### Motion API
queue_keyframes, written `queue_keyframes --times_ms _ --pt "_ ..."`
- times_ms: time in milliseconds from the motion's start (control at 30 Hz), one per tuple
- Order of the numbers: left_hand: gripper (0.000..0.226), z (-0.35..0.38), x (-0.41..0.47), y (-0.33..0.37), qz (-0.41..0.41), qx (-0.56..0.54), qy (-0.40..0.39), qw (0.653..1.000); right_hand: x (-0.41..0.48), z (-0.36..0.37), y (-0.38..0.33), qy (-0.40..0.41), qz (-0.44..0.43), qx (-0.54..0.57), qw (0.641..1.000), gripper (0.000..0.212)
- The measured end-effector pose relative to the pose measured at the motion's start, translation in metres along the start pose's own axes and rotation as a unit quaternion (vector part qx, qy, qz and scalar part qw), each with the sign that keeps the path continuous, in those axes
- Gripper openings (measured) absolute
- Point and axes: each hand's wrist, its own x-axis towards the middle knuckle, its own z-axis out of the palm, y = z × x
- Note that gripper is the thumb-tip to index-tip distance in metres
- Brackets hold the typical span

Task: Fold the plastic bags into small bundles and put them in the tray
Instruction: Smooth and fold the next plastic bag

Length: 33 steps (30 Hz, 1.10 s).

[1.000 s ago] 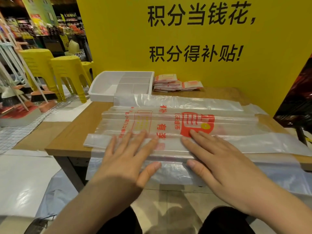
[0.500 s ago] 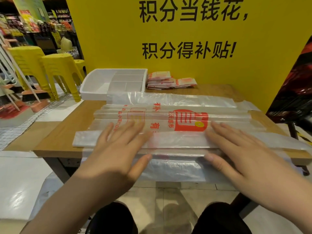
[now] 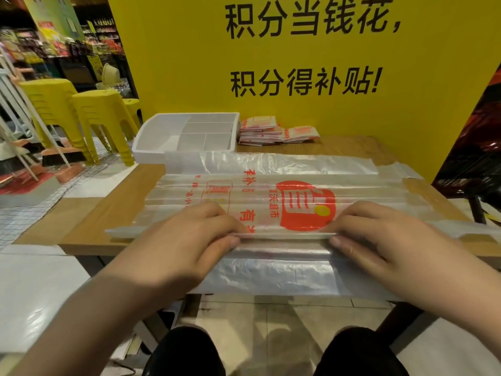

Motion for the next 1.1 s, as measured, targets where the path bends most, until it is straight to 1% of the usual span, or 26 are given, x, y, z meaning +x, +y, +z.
queue_keyframes --times_ms 67,167,200,267,400,500,600,700,767,833,900,1000,1100 --pt "0.044 -0.012 0.01 -0.001 0.008 -0.018 -0.02 1.0 0.01 -0.007 0.004 -0.009 0.001 0.004 1.0 0.033" --pt "0.029 -0.026 0.028 -0.005 -0.02 -0.051 -0.051 0.997 0.024 -0.016 0.006 -0.029 0.02 0.001 0.999 0.031" --pt "0.026 -0.028 0.034 -0.008 -0.035 -0.045 -0.057 0.997 0.028 -0.017 0.007 -0.037 0.027 0.0 0.999 0.029" --pt "0.027 -0.028 0.043 -0.011 -0.059 -0.017 -0.057 0.996 0.035 -0.015 0.011 -0.04 0.041 -0.008 0.998 0.026" --pt "0.035 -0.009 0.049 -0.02 -0.067 0.019 -0.006 0.998 0.044 -0.008 0.014 -0.04 0.042 -0.025 0.998 0.037" --pt "0.039 0.005 0.045 -0.025 -0.068 0.029 0.038 0.997 0.045 0.0 0.014 -0.021 0.036 -0.051 0.998 0.037" --pt "0.037 0.014 0.038 -0.023 -0.063 0.018 0.072 0.995 0.044 0.006 0.012 0.006 0.026 -0.082 0.996 0.036" --pt "0.034 0.019 0.03 -0.013 -0.033 0.012 0.094 0.995 0.043 0.011 0.004 0.026 0.02 -0.063 0.997 0.041" --pt "0.039 0.021 0.027 -0.001 -0.03 0.012 0.064 0.997 0.041 0.016 -0.006 0.024 0.008 -0.034 0.999 0.042" --pt "0.047 0.026 0.025 0.013 -0.044 0.03 0.0 0.999 0.038 0.025 -0.016 0.0 -0.006 -0.021 1.0 0.044" --pt "0.06 0.031 0.024 0.022 -0.058 0.06 -0.052 0.995 0.035 0.032 -0.024 -0.031 -0.001 -0.032 0.999 0.056" --pt "0.069 0.037 0.021 0.022 -0.065 0.054 -0.061 0.995 0.032 0.036 -0.033 -0.055 0.015 -0.048 0.997 0.069" --pt "0.072 0.038 0.016 0.019 -0.062 0.071 -0.07 0.993 0.032 0.036 -0.037 -0.081 0.032 -0.039 0.995 0.069"
